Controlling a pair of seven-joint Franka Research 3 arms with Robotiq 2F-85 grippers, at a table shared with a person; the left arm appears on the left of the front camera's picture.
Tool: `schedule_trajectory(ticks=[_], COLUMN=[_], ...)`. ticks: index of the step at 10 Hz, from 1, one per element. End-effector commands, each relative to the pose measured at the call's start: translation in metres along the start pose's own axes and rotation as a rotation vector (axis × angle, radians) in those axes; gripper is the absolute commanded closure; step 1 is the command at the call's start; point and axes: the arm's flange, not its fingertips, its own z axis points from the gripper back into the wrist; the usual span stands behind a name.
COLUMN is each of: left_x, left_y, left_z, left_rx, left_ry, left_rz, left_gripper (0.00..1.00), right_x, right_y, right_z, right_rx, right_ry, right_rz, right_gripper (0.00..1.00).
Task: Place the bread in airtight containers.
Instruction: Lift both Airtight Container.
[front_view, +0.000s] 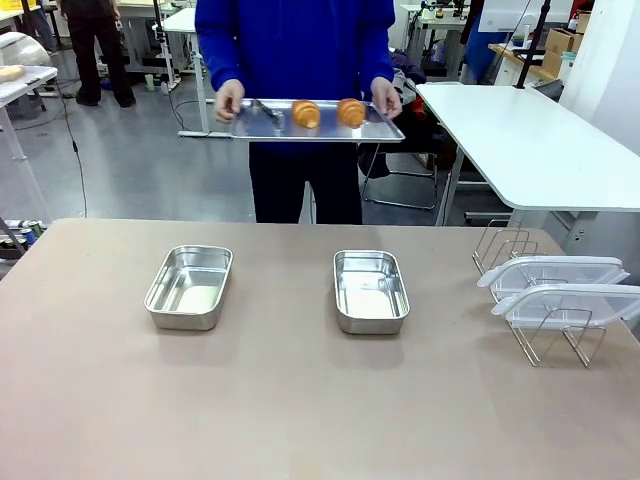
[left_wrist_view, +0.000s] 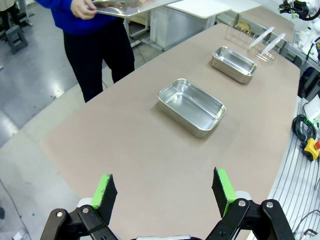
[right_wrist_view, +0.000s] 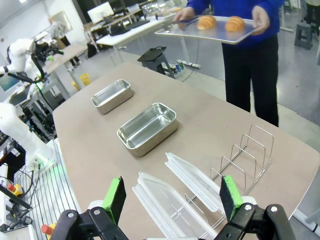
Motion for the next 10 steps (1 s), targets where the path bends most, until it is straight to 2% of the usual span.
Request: schedule_trajectory(ticks=[1, 10], left_x=[0.0013, 0.0013], left_y=[0.0018, 0.0018], left_z=[0.0008, 0.0008], left_rx=[-0.003, -0.003], left_ry=[-0.029, -0.029], left_rz=[-0.018, -0.018], left_gripper=[0.00, 0.00], right_x=[0.0030, 0.0030], right_y=[-0.0040, -0.0040], right_z=[-0.0004, -0.0004], right_rx=[0.002, 0.002], right_ry=[-0.025, -0.025], right_rz=[0.026, 0.026], right_gripper=[0.00, 0.00])
